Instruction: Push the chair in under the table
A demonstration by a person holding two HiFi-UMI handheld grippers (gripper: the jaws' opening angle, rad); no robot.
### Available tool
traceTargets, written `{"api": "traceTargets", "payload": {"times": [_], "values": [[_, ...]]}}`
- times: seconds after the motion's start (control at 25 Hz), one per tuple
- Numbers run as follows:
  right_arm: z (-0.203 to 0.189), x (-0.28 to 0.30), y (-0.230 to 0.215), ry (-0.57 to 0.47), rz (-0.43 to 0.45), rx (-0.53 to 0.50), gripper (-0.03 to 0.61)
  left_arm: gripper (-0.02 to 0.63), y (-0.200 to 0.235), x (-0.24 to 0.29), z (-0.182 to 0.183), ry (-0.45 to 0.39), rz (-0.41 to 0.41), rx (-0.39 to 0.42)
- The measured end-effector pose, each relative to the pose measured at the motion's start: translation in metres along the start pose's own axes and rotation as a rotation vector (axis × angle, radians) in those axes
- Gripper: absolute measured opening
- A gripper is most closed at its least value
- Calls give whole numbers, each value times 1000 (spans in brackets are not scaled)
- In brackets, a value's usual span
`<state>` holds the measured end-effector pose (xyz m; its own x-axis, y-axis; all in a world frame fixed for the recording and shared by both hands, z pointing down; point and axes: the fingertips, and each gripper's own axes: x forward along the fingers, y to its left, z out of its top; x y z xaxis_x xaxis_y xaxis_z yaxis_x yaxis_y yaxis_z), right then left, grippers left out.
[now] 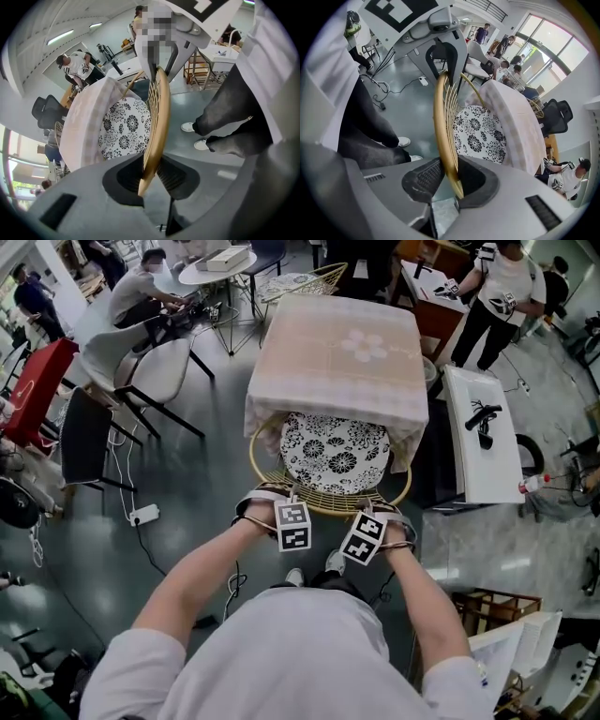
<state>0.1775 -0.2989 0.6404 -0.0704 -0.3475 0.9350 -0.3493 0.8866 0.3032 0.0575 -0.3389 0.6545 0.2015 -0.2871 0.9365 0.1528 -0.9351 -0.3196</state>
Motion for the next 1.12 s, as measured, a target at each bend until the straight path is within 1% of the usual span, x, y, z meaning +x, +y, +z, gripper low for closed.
{"api": "traceTargets", "payload": {"times": [0.24, 0.48, 0.6, 0.76, 0.92, 1.04, 1.12], "values": [[0, 3, -13, -24, 14, -6, 69, 86, 13, 3, 1, 20, 6, -15], [-2, 7, -24, -27, 22, -8, 69, 87, 23, 8, 4, 30, 7, -33], [-1, 6, -27, -40, 37, -7, 69, 87, 26, 7, 4, 38, 1, -27], [0, 6, -27, -54, 33, 1, 71, 87, 26, 8, 3, 49, 8, -33], [-1, 6, -26, -83, 5, 18, 76, 92, 24, 11, 3, 64, 7, -75], [-1, 5, -25, -87, -21, 38, 84, 94, 22, 11, 2, 68, 21, -93], [-1, 4, -23, -87, -28, 48, 91, 100, 19, 11, 1, 66, 16, -123]]}}
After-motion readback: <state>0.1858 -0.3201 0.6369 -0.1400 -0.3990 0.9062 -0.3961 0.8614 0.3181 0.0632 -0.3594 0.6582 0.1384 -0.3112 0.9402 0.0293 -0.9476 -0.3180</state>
